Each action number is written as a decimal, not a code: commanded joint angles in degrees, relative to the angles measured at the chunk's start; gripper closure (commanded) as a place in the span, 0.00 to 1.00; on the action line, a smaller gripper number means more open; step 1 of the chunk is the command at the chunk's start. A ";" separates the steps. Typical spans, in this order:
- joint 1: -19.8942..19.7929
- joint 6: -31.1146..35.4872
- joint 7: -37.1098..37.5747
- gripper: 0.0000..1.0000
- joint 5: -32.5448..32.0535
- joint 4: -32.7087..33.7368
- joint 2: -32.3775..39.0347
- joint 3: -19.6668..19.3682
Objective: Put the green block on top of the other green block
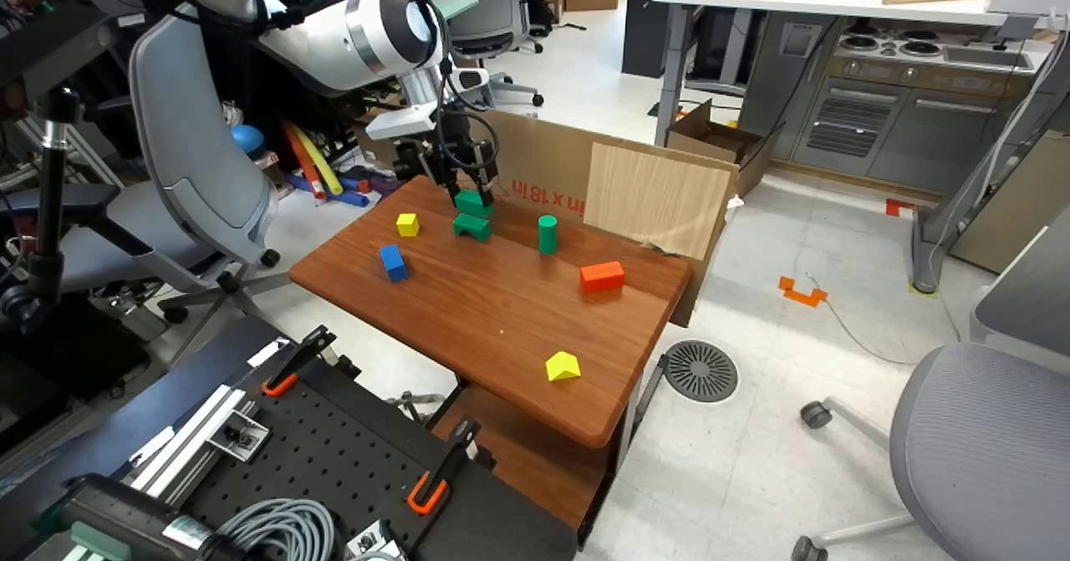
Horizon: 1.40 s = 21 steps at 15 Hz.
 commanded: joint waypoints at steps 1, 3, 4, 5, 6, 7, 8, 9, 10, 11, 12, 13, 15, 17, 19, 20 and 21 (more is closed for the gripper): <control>0.05 -1.75 -0.61 0.55 1.29 0.58 0.46 0.30; -0.16 -1.75 -1.01 0.55 1.59 0.17 0.41 0.57; -0.19 -1.94 -1.08 0.55 1.75 0.25 0.51 0.67; -0.21 -2.07 -1.15 0.55 1.84 0.14 0.49 0.75; -0.15 -2.06 -1.17 0.55 1.76 -0.08 0.41 0.76; -0.17 -2.08 -1.24 0.55 1.76 -0.19 0.37 0.81; -0.20 -2.14 -1.18 0.55 1.79 -0.16 0.41 0.81; -0.21 -2.16 -1.19 0.55 1.76 -0.13 0.44 0.81; -0.19 -2.22 -1.12 0.55 1.73 -0.08 0.51 0.77; -0.15 -2.21 -1.03 0.55 1.67 -0.06 0.54 0.72; -0.12 -2.33 -0.92 0.55 1.70 0.01 0.57 0.71; 0.11 -2.39 -0.43 0.51 1.43 0.05 0.64 0.46; 0.09 -2.44 -0.37 0.05 1.48 0.11 0.72 0.46; 0.14 -2.39 -0.43 0.00 1.28 0.12 0.77 0.38; 0.15 -2.42 -0.36 0.00 1.22 0.24 0.85 0.30; 0.05 -2.58 -0.30 0.00 1.41 0.35 0.84 0.32; -0.21 -2.70 -0.45 0.00 1.72 0.40 0.74 0.41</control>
